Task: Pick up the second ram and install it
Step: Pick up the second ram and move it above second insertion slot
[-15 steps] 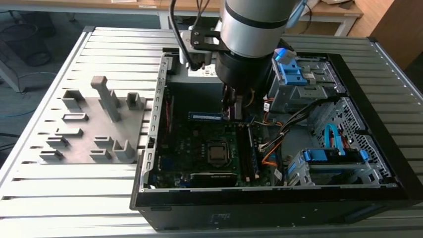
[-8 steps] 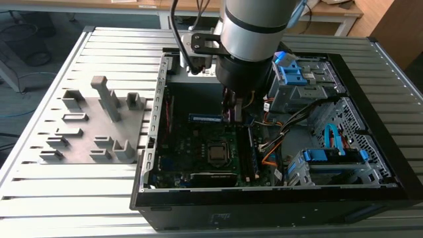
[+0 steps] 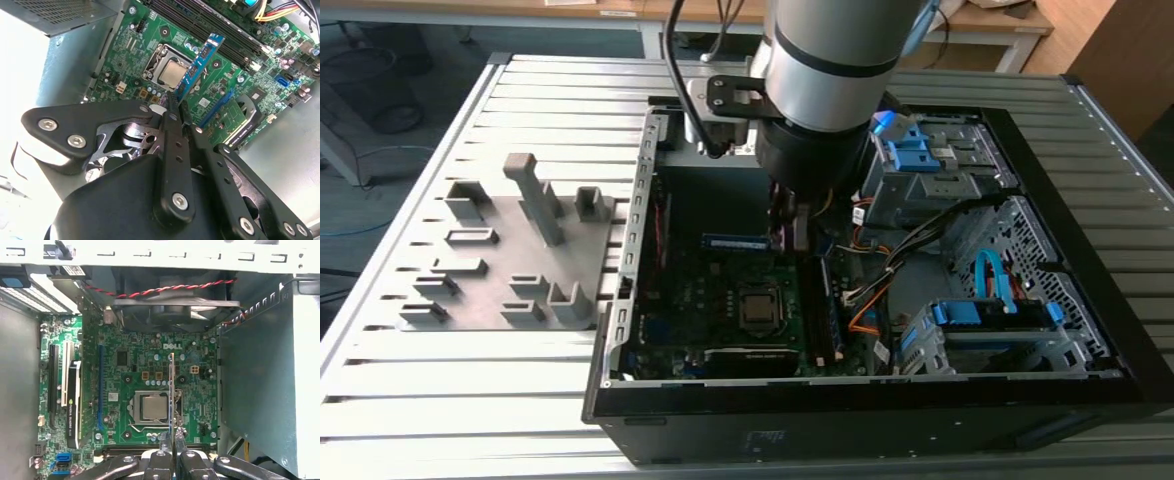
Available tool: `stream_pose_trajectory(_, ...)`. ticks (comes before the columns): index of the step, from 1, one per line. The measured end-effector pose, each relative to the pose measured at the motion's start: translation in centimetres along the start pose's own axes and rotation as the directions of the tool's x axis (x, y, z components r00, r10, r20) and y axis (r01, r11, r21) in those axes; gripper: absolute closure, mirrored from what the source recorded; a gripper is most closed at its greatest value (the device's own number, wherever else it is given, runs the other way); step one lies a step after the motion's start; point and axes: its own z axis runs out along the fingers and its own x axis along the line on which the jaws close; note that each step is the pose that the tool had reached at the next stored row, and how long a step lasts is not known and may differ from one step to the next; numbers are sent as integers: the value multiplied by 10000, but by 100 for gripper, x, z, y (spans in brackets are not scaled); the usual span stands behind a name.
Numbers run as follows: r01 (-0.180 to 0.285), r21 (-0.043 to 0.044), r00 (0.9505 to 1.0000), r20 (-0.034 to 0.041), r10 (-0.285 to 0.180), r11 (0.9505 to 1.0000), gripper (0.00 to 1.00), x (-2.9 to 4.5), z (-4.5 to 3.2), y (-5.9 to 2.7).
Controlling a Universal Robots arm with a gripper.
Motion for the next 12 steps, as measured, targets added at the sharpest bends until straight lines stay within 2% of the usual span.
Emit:
stream_pose_trajectory(7, 0, 0, 10000, 0, 0, 10000, 86, 6, 70, -16)
stream_pose_trajectory(12, 0, 1, 10000, 3, 0, 10000, 86, 52, 121, -34)
